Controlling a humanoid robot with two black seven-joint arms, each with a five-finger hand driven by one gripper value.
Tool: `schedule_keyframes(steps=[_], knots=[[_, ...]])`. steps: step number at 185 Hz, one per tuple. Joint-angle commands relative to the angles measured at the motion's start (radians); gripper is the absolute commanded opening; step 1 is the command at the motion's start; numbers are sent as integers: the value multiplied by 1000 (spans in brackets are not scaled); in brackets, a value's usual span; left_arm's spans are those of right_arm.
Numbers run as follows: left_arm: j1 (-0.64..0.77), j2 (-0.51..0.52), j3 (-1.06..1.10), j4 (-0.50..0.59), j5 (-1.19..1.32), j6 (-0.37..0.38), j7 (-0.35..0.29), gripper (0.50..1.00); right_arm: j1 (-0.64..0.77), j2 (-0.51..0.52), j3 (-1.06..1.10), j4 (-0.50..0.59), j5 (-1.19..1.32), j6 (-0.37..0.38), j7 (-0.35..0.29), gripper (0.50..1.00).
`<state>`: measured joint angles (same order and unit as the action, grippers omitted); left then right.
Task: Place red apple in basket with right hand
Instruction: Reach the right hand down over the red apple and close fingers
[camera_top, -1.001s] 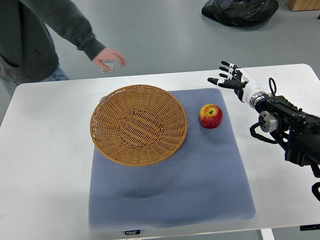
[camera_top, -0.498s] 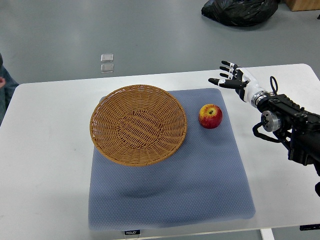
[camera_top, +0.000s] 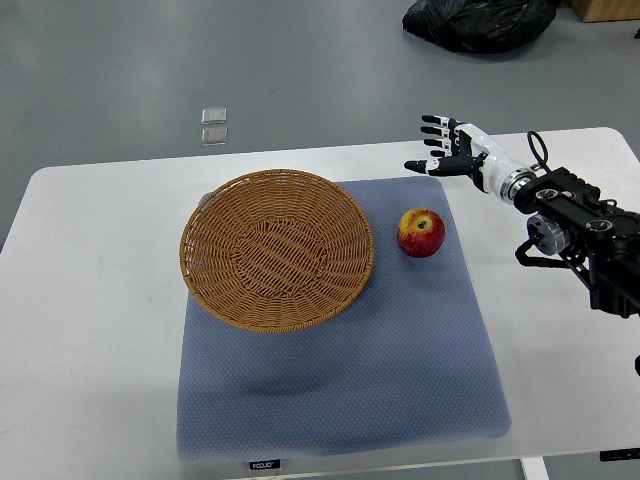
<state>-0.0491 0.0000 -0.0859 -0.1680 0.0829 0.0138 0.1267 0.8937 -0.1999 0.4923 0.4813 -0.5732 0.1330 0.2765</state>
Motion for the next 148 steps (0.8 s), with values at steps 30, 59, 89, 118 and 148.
schedule_keyframes(steps=[30, 59, 89, 118, 148], knots=[[0, 0, 0, 2, 0, 0, -1, 1000, 31, -32, -3, 6, -175, 88, 30, 913], [0, 0, 0, 2, 0, 0, 1, 1000, 47, -98, -5, 86, -293, 165, 43, 913], [0, 0, -2, 5, 0, 0, 1, 1000, 45, -185, -6, 238, -428, 226, 44, 913], [0, 0, 0, 5, 0, 2, 1, 1000, 50, -234, -49, 335, -576, 234, 44, 913], [0, 0, 0, 4, 0, 3, 1, 1000, 74, -262, -113, 361, -657, 235, 58, 913]])
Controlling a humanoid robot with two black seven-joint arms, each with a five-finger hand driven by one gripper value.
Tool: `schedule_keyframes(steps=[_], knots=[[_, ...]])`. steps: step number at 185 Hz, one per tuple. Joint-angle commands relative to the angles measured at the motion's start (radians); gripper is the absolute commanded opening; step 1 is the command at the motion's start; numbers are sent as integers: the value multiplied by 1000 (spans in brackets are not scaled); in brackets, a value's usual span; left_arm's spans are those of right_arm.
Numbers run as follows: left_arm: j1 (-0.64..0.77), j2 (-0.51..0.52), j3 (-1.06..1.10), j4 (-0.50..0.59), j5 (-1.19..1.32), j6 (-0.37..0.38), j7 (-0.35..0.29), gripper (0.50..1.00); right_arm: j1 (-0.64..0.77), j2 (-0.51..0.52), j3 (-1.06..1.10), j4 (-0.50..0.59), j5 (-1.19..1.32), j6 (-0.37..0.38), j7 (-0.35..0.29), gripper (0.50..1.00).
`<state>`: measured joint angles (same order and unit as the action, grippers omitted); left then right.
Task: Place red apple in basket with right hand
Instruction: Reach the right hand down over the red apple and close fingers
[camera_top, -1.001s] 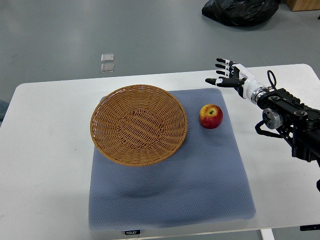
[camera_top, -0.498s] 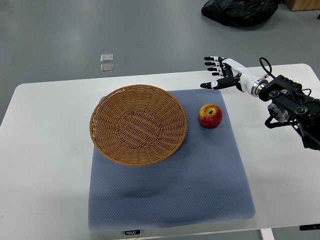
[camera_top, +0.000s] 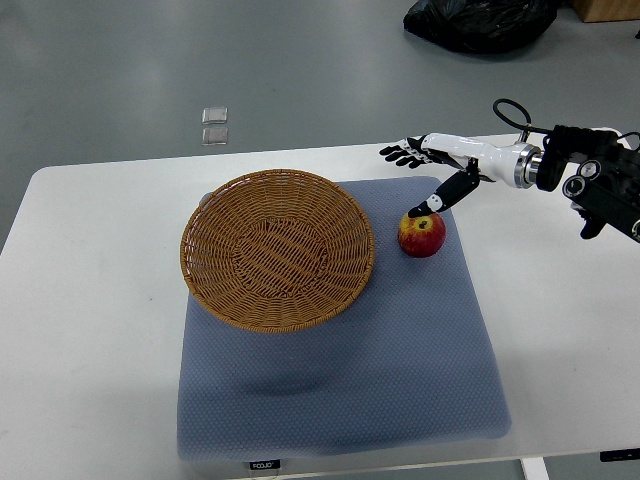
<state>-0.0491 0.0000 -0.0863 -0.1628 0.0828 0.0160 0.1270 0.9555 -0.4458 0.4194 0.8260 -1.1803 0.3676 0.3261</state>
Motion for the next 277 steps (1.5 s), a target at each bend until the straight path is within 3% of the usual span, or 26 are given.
schedule_keyframes(steps=[1, 106, 209, 247, 248, 252, 256, 265, 266, 277], knots=[[0, 0, 0, -1, 0, 1, 0, 1000, 15, -17, -44, 18, -56, 1, 10, 913], [0, 0, 0, 0, 0, 4, 0, 1000, 26, -4, -156, 36, -183, -22, 19, 913], [0, 0, 0, -4, 0, 4, 0, 1000, 25, 27, -249, -14, -240, -148, 14, 905], [0, 0, 0, -3, 0, 4, 0, 1000, 25, 41, -257, -39, -240, -179, 14, 848], [0, 0, 0, -3, 0, 4, 0, 1000, 25, 45, -258, -44, -240, -183, 14, 783], [0, 0, 0, -3, 0, 4, 0, 1000, 26, 47, -258, -44, -240, -185, 14, 756], [0, 0, 0, -3, 0, 4, 0, 1000, 26, 47, -258, -45, -240, -185, 14, 734], [0, 0, 0, -3, 0, 4, 0, 1000, 26, 47, -258, -45, -240, -185, 14, 733], [0, 0, 0, -3, 0, 4, 0, 1000, 26, 47, -258, -45, -240, -185, 14, 689], [0, 0, 0, -3, 0, 4, 0, 1000, 28, 47, -258, -45, -240, -187, 14, 652]])
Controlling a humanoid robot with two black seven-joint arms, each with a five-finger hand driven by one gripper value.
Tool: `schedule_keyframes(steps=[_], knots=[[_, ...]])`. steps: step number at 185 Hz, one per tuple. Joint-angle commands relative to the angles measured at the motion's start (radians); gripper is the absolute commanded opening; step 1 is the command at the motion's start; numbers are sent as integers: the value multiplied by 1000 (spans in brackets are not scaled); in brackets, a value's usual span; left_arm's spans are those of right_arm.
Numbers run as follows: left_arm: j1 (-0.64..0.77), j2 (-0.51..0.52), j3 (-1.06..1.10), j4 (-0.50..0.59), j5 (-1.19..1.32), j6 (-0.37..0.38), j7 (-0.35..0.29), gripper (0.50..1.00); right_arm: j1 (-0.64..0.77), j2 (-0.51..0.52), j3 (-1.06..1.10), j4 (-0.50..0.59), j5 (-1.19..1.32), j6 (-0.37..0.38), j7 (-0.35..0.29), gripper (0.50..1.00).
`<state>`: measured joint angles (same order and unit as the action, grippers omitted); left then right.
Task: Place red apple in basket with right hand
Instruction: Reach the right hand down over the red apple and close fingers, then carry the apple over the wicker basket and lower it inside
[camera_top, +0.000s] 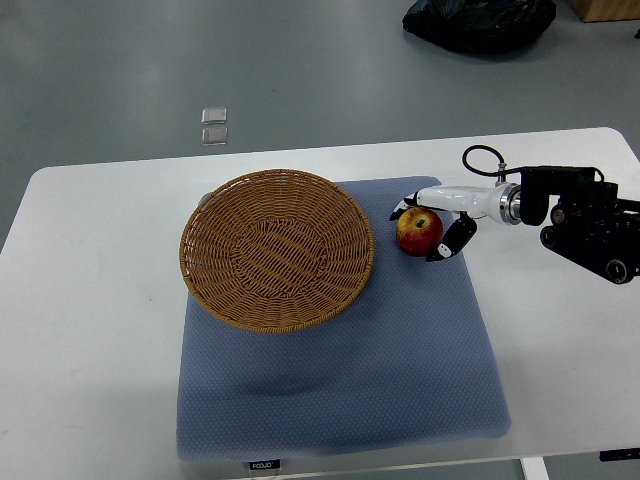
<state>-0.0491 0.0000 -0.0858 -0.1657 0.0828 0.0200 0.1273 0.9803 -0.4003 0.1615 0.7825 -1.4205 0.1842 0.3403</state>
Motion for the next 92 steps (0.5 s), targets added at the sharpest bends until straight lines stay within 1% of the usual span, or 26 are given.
schedule_keyframes(steps=[1, 5, 14, 28, 38, 39, 53, 63, 64, 66, 92], knots=[[0, 0, 0, 0, 0, 0, 0, 1000, 3, 1, 0, -2, 0, -5, 0, 648], [0, 0, 0, 0, 0, 0, 0, 1000, 3, 1, 0, -2, 0, -8, 0, 643], [0, 0, 0, 0, 0, 0, 0, 1000, 5, 0, 0, -2, 0, -22, 0, 615], [0, 0, 0, 0, 0, 0, 0, 1000, 21, -2, 4, -2, 2, -29, 5, 601], [0, 0, 0, 0, 0, 0, 0, 1000, 21, -2, 4, -2, 2, -29, 5, 601], [0, 0, 0, 0, 0, 0, 0, 1000, 44, -3, 9, 0, 5, -29, 6, 597], [0, 0, 0, 0, 0, -2, 0, 1000, 90, -11, 20, 0, 17, -29, 9, 596], [0, 0, 0, 0, 0, -2, 0, 1000, 90, -11, 20, 0, 17, -29, 9, 596], [0, 0, 0, 2, 0, 0, 0, 1000, 124, -12, 21, 4, 20, -28, 12, 596], [0, 0, 0, 2, 0, 0, 0, 1000, 133, -12, 21, 6, 21, -28, 14, 596], [0, 0, 0, -2, 0, -2, 0, 1000, 213, 3, 23, 29, 28, -17, 51, 603]])
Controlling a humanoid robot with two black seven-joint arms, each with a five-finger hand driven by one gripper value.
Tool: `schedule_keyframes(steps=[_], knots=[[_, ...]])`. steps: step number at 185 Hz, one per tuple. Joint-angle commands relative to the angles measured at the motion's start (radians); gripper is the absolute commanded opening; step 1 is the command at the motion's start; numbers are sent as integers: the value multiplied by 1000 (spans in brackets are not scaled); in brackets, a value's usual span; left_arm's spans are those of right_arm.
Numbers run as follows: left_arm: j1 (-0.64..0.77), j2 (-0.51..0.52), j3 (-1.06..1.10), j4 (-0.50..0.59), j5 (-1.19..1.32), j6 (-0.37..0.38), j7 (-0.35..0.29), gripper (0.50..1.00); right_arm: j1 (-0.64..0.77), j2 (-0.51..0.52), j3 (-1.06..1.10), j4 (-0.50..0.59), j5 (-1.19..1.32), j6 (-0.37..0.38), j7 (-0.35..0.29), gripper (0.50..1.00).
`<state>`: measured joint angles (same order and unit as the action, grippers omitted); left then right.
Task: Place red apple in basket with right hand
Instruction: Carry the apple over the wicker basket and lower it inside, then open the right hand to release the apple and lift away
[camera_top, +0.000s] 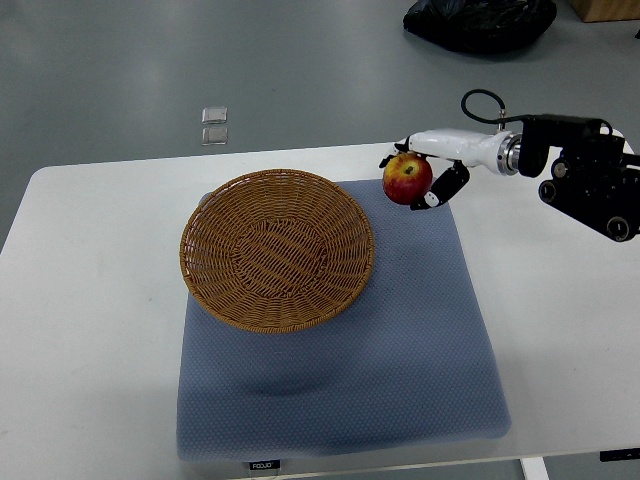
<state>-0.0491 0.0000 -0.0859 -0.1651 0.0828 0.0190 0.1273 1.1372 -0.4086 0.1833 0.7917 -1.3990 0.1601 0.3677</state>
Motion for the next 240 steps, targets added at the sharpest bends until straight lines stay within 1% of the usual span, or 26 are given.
schedule_keyframes(steps=[1, 25, 35, 57, 66, 67, 76, 103, 112, 113, 123, 137, 158, 170, 174, 175, 184, 185, 209, 240], knots=[[0, 0, 0, -2, 0, -1, 0, 1000, 56, 11, 1, 20, 6, 7, 23, 603], [0, 0, 0, -4, 0, 1, 0, 1000, 92, 51, 1, 67, 11, 9, 53, 611], [0, 0, 0, -4, 0, 1, 0, 1000, 99, 99, -1, 78, 11, 9, 74, 613], [0, 0, 0, 1, 0, 1, 0, 1000, 102, 188, -18, 73, 5, 7, 82, 613], [0, 0, 0, 1, 0, 1, 0, 1000, 102, 188, -18, 73, 5, 7, 82, 613], [0, 0, 0, 1, 0, -1, 0, 1000, 101, 224, -24, 72, -1, 9, 82, 617], [0, 0, 0, 1, 0, -1, 0, 1000, 101, 255, -45, 70, -5, 9, 83, 623], [0, 0, 2, 1, 0, -1, 0, 1000, 99, 338, -131, 29, -9, 4, 88, 625], [0, 0, 2, 1, 0, -1, 0, 1000, 99, 338, -131, 29, -9, 4, 88, 625], [0, 0, 2, -1, 0, -1, 0, 1000, 98, 368, -149, 15, -9, 4, 88, 625], [0, 0, 2, -1, 0, -1, 0, 1000, 96, 390, -163, -8, -11, 4, 88, 631], [0, 0, 3, -2, 0, -1, 0, 1000, 95, 409, -185, -34, -11, 1, 88, 637], [0, 0, 3, -1, 0, -1, 0, 1000, 88, 409, -211, -63, -11, -1, 85, 650], [0, 0, 3, -1, 0, -1, 0, 1000, 81, 409, -223, -75, -15, -4, 82, 688], [0, 0, 3, -1, 0, -2, 0, 1000, 79, 409, -225, -78, -17, -5, 80, 707], [0, 0, 3, -1, 0, -2, 0, 1000, 79, 409, -226, -81, -17, -4, 79, 719], [0, 0, 3, -1, 0, -2, 0, 1000, 79, 409, -226, -81, -17, -4, 79, 719], [0, 0, 3, -1, 0, -2, 0, 1000, 76, 409, -226, -89, -15, -5, 76, 762], [-2, 0, 3, -1, 0, -2, 0, 1000, 79, 409, -226, -94, -15, -4, 76, 854], [-2, 0, 5, -1, 0, -2, 0, 1000, 85, 409, -225, -92, -14, 7, 76, 862]])
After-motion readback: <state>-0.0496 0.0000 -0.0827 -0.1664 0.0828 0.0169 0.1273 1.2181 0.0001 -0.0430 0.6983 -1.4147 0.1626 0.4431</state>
